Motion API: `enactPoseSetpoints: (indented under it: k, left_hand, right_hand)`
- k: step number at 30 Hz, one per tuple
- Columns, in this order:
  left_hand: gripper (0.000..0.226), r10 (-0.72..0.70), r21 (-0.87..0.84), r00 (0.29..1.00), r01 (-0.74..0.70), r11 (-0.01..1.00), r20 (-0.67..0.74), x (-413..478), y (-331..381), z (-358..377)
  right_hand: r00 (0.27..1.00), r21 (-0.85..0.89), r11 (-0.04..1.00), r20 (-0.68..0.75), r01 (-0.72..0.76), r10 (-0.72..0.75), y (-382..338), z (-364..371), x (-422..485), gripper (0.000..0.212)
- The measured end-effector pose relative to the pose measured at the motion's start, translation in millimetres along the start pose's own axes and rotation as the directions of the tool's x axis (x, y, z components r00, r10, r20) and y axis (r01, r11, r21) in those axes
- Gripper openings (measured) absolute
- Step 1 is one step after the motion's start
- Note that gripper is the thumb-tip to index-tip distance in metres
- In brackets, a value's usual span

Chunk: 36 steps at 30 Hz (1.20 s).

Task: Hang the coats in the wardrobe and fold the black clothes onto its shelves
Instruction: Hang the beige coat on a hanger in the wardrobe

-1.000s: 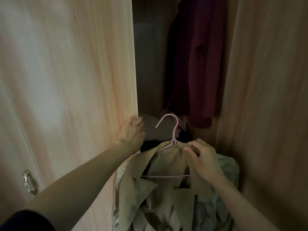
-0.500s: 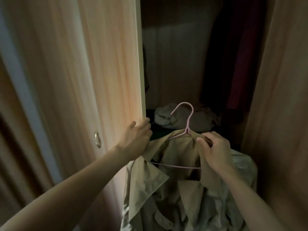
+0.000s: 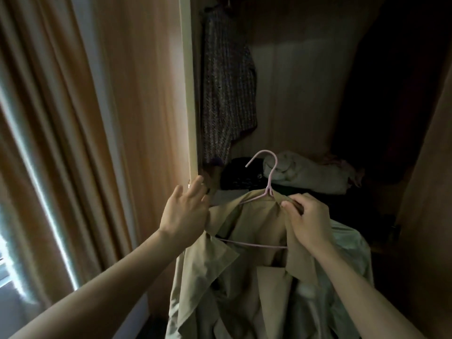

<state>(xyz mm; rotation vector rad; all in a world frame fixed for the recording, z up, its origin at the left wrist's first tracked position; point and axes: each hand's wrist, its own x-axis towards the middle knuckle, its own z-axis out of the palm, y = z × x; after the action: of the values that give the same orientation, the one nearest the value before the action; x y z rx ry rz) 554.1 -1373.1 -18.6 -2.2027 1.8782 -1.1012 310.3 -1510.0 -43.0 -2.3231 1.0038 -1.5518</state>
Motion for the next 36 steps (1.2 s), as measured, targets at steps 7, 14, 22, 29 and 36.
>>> enactPoseSetpoints:
  k: [7,14,22,29,36]
  left_hand:
    - [0.036,-0.12,-0.01,0.992,0.121,0.993,0.037,-44,-77,34]
    - [0.036,-0.223,-0.062,0.975,0.223,0.973,-0.001,-70,-134,66]
    - [0.065,-0.296,-0.112,0.946,0.311,0.944,0.134,-61,-100,51]
    - [0.026,-0.257,-0.67,0.93,0.016,0.743,-0.263,-26,-33,-4]
    - [0.017,-0.269,-0.969,0.962,0.03,0.243,-0.038,55,60,-44]
  right_hand:
    - [1.0,0.015,1.0,-0.001,-0.002,0.002,-45,28,-14,0.007]
    - [0.999,0.012,0.999,-0.012,-0.035,0.035,-69,35,-17,0.02]
    - [0.997,-0.007,0.998,-0.044,-0.059,0.059,-86,24,-12,0.023]
    - [0.99,-0.185,0.977,-0.113,-0.109,0.088,-75,10,7,0.017]
    - [0.925,-0.244,0.902,-0.226,-0.356,0.305,-58,7,64,0.027]
